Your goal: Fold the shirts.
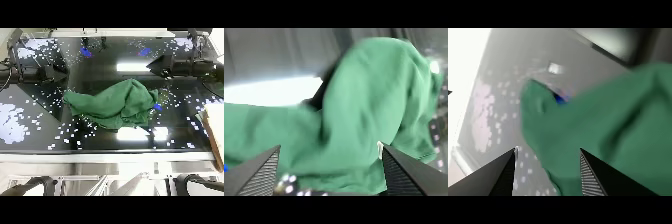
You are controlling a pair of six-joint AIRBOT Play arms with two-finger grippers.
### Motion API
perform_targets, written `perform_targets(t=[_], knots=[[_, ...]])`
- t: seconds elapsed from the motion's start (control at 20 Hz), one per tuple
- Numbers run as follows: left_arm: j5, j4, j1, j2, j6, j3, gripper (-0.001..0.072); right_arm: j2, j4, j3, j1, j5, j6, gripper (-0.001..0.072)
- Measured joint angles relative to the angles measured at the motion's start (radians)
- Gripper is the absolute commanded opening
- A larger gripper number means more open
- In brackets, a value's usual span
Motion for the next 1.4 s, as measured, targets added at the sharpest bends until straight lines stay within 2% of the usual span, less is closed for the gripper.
perform_targets(t=[0.2,0.35,0.55,0.7,0.9,1.05,1.1,1.15,1.2,1.25,1.4], knots=[[-0.151,0.004,0.08,-0.112,-0.001,0.03,0.0694,-0.002,-0.055,-0.034,-0.122,0.175,-0.01,0.0433],[-0.211,0.004,0.075,-0.14,0.0,-0.085,0.0694,0.026,-0.106,-0.18,-0.113,0.213,-0.027,0.0433],[-0.129,-0.005,-0.017,-0.157,0.008,-0.285,0.0693,0.019,-0.129,-0.395,0.011,0.101,-0.064,0.0434],[-0.056,-0.06,-0.117,-0.181,0.021,-0.369,0.0686,-0.022,-0.122,-0.464,0.119,-0.017,-0.08,0.0434],[0.013,-0.105,-0.259,-0.255,0.035,-0.366,0.0686,-0.071,-0.057,-0.489,0.187,-0.127,-0.092,0.0434],[0.028,-0.133,-0.325,-0.332,0.039,-0.303,0.0668,-0.085,-0.016,-0.495,0.203,-0.158,-0.105,0.0434],[0.022,-0.137,-0.335,-0.355,0.038,-0.283,0.0469,-0.088,-0.006,-0.496,0.205,-0.164,-0.106,0.0434],[0.026,-0.122,-0.34,-0.378,0.039,-0.263,0.0232,-0.09,0.003,-0.496,0.207,-0.172,-0.108,0.0435],[0.026,-0.109,-0.34,-0.399,0.039,-0.248,0.0093,-0.09,0.016,-0.496,0.208,-0.179,-0.109,0.0435],[0.026,-0.095,-0.335,-0.415,0.04,-0.236,0.0033,-0.092,0.032,-0.496,0.209,-0.19,-0.114,0.0435],[0.018,-0.099,-0.311,-0.442,0.042,-0.216,0.0023,-0.093,0.073,-0.496,0.214,-0.224,-0.129,0.0435]])
